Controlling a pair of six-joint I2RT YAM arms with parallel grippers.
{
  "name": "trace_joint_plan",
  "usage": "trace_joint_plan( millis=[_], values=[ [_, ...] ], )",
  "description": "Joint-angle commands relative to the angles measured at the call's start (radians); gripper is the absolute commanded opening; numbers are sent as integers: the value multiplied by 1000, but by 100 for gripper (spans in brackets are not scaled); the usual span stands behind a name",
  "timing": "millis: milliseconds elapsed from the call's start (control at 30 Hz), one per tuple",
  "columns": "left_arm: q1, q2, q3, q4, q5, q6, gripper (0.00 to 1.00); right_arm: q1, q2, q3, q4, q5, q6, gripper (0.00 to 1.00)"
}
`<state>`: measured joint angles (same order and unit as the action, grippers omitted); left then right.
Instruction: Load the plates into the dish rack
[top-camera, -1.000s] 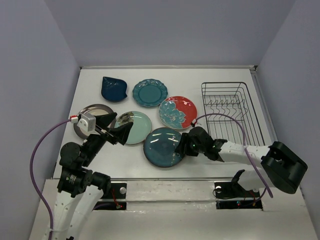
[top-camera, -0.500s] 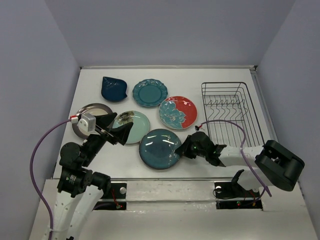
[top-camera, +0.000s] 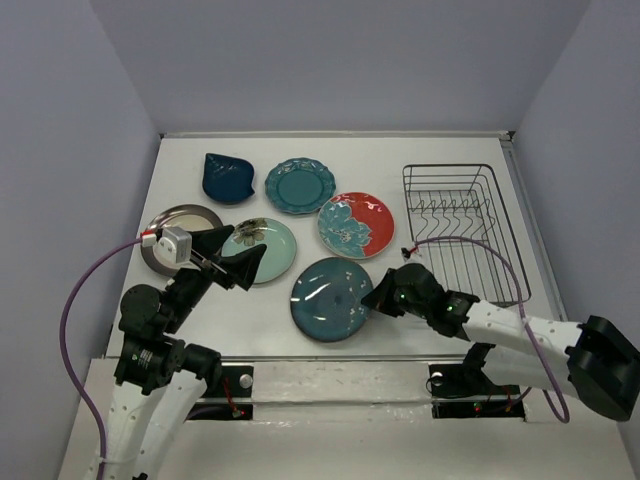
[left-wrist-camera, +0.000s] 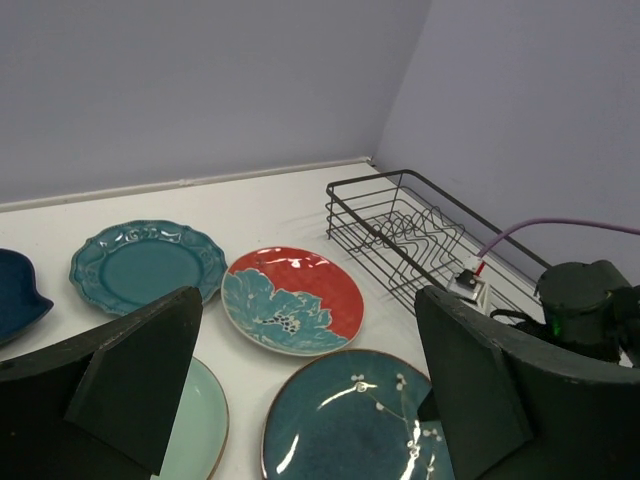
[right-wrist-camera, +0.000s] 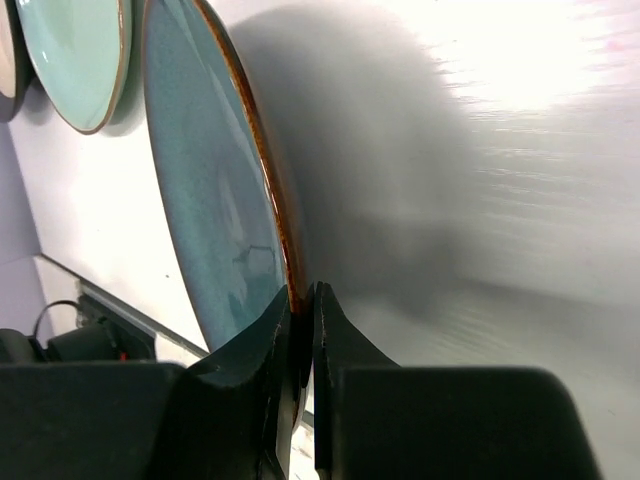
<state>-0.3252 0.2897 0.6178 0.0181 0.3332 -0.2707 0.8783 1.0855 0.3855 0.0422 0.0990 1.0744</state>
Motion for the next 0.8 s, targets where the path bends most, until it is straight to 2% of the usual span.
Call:
trace_joint_plan(
  millis=[0, 100, 167, 433, 533, 600, 667, 733, 767],
  values=[
    [2, 5, 17, 49, 21, 5, 99, 14, -145, 105, -142, 62, -97, 7],
    [2, 5, 16, 51, 21, 5, 99, 14, -254, 174, -195, 65, -143, 7],
    [2, 8, 17, 52, 21, 4, 99, 14, -263, 258, -241, 74, -169, 7],
    [2, 5, 16, 51, 21, 5, 99, 14, -168, 522, -275, 194, -350, 7],
    [2, 5, 16, 51, 21, 5, 99, 14, -127, 651, -294, 336, -428, 7],
    [2, 3, 16, 49, 21, 5, 99, -24, -102, 738, -315, 416, -540, 7],
    [2, -3, 16, 48, 20, 5, 99, -97, -92, 789, -334, 459, -583, 7],
    [0, -7, 17, 45, 17, 5, 99, -168, -69, 858, -344, 452, -640, 7],
    [-2, -11, 16, 43, 17, 5, 99, -244, -59, 883, -356, 444, -657, 7]
  ],
)
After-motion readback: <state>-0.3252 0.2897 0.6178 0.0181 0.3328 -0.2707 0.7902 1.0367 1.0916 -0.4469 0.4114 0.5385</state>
